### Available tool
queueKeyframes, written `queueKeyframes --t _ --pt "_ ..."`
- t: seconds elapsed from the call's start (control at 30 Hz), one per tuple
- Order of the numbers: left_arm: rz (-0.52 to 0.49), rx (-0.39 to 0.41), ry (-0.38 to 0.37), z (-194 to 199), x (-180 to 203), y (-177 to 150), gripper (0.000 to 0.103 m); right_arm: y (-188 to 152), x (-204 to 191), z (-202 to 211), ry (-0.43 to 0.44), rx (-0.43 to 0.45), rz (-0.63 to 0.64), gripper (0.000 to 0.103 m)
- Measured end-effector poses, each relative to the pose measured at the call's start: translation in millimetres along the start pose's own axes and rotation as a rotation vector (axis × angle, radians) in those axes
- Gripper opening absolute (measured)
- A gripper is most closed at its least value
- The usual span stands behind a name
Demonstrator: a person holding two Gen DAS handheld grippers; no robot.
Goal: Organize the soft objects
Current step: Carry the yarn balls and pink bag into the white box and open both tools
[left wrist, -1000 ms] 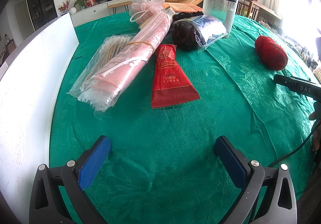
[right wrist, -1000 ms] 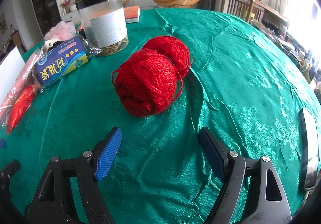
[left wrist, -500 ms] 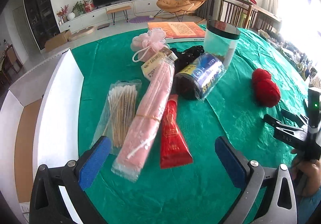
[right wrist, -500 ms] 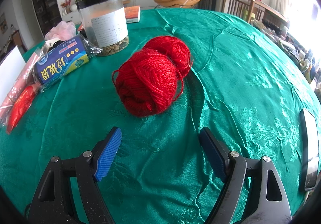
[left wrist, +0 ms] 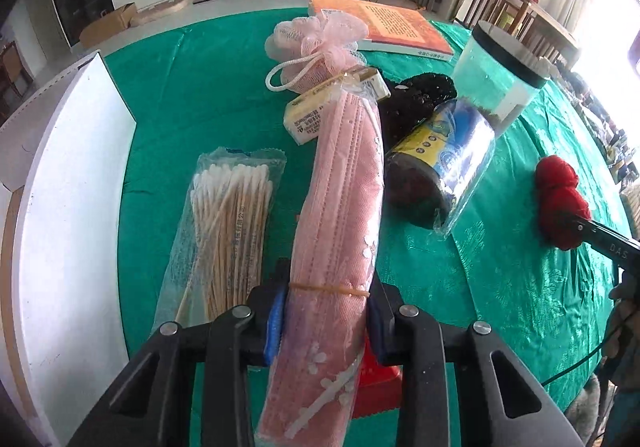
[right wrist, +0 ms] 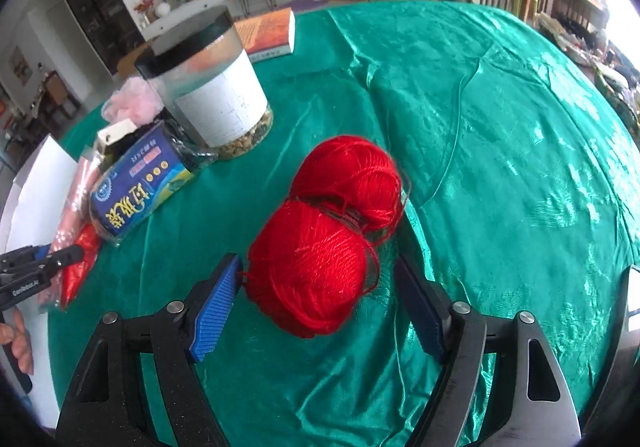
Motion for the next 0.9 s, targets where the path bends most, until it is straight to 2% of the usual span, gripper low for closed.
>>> queueKeyframes --t 0.03,0.27,0.4,0.47,0.6,0.7,0.73,0.8,0.83,0.87,0.9 --pt "0.012 0.019 -0.027 10 -2 1 0.033 4 3 -2 0.029 -0.003 -0.022 0.049" --pt "0.076 0.132 -0.145 67 -16 7 0.033 59 -18 59 0.019 0.203 0.021 0.049" --pt "0.092 0.189 -0.171 105 -38 -14 0.033 67 -66 100 0.058 0.265 0.138 0.049" --pt "0.120 0.210 -0.172 125 -57 -31 0.033 56 -102 114 0.124 0.260 0.209 0.049" --pt "0.192 0.259 -0.087 168 -114 -76 0.033 15 -199 138 0.293 0.230 0.380 0.049" --pt "0.254 0.267 0.066 190 -159 -116 0.034 -24 -279 149 0.468 0.176 0.493 0.050" --pt "0.279 0.256 0.118 193 -173 -127 0.037 -37 -303 151 0.519 0.154 0.525 0.051" --pt "0.329 0.216 0.192 188 -196 -146 0.052 -63 -348 144 0.610 0.088 0.578 0.059" --pt "0.358 0.202 0.215 184 -205 -154 0.074 -72 -364 139 0.638 0.054 0.596 0.065" --pt "0.385 0.204 0.237 184 -211 -160 0.090 -80 -378 132 0.660 0.019 0.614 0.068" --pt "0.404 0.223 0.258 182 -213 -166 0.092 -87 -384 125 0.663 -0.003 0.623 0.068"
Point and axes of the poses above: each gripper's, at about its wrist camera, not at the fingertips, and z roughly against the way its jaws point, x to its right, y to its top, the point moved 2 cm from there along -z, roughly the way its jaws point, and after that the axes turned 7 degrees about -x, right-handed, at the moved point
